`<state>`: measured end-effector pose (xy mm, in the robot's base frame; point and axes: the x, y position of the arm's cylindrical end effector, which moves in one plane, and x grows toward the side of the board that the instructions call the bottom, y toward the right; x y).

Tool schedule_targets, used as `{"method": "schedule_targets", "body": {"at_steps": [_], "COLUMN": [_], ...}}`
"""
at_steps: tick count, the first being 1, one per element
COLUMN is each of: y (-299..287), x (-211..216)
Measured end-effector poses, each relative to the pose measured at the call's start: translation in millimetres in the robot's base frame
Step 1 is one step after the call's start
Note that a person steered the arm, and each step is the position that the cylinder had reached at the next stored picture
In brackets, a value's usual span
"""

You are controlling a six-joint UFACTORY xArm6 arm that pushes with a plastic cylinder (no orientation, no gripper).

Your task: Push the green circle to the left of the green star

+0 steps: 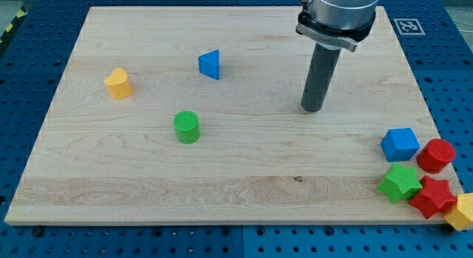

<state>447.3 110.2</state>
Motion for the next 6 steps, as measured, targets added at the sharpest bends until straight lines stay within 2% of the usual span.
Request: {"method": "schedule_targets", "body": {"at_steps": [3,6], "y": [-25.5,-140.8], "x": [2.5,4.1]}}
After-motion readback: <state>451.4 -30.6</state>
